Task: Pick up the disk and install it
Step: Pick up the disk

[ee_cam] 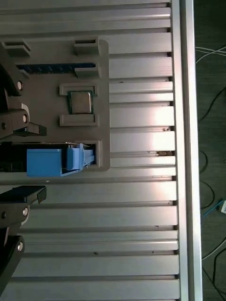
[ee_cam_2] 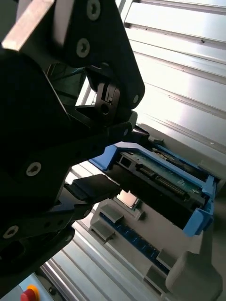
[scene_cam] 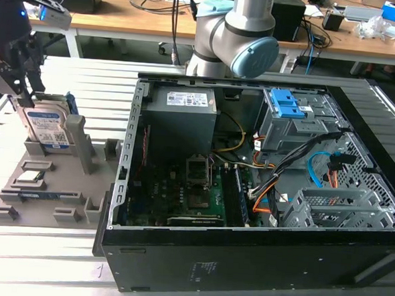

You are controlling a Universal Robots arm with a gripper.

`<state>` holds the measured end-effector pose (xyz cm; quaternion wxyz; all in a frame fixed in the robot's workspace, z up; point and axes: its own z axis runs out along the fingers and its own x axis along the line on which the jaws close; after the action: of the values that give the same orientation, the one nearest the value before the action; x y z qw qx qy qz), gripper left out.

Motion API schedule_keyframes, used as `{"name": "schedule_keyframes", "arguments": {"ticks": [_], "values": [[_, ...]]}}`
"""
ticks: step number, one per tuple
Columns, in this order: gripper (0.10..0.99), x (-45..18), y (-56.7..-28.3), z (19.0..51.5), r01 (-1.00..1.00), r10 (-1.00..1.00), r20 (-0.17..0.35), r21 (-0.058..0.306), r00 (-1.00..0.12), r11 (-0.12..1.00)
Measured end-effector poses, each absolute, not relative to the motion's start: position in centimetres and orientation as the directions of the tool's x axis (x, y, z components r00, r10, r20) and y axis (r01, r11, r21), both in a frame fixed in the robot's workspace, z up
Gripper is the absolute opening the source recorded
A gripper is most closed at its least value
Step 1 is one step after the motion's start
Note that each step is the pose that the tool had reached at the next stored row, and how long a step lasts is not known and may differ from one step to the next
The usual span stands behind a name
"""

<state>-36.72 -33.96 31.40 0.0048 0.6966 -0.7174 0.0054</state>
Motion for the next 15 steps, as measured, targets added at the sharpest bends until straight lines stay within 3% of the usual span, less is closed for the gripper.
{"name": "schedule_keyframes", "arguments": {"ticks": [15], "values": [[0.541,-36.6,-33.9,28.8,-1.0,-0.999,0.03,-0.001,-0.029,0.029]]}}
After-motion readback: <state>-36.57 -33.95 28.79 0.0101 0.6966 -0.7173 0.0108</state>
